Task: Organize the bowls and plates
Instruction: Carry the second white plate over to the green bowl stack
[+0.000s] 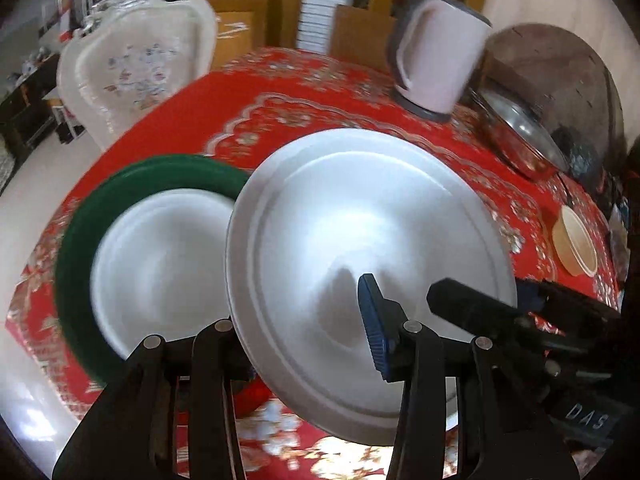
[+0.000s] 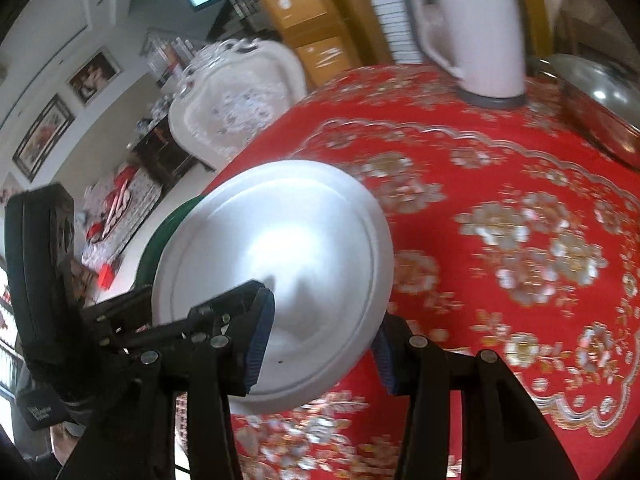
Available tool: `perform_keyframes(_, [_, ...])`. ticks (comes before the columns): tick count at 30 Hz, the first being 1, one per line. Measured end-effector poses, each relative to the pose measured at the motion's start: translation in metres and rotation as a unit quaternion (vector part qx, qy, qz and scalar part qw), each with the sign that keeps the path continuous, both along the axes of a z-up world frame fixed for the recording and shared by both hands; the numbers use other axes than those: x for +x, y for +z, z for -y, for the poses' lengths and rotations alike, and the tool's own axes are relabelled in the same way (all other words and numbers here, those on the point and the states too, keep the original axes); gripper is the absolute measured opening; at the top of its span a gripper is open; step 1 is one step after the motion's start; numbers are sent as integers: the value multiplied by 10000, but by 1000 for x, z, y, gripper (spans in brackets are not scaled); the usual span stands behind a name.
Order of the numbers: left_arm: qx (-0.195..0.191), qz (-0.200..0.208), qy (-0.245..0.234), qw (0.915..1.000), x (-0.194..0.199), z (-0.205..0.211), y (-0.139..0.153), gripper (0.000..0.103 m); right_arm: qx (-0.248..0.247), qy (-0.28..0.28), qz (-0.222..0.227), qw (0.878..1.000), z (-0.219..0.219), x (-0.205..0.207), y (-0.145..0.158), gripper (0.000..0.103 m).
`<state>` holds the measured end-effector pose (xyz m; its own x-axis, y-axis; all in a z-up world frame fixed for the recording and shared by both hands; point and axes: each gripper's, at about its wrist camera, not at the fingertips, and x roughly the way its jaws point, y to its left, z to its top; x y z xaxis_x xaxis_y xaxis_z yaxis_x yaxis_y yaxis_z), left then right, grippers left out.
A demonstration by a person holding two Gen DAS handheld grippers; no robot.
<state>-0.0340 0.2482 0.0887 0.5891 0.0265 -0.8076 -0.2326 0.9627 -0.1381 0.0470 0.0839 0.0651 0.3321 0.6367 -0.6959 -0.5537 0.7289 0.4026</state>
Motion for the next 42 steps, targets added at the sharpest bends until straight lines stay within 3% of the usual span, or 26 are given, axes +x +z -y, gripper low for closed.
perform_keyframes(17, [32,203,490,9986,-29,-53,11,41,-26,587,399,9975,-71,-22,27,47])
perform_keyframes(42, [-167,-15,837,9963,-30,-97,-14,41,-136,821,106,9965,-117,-17,9,47])
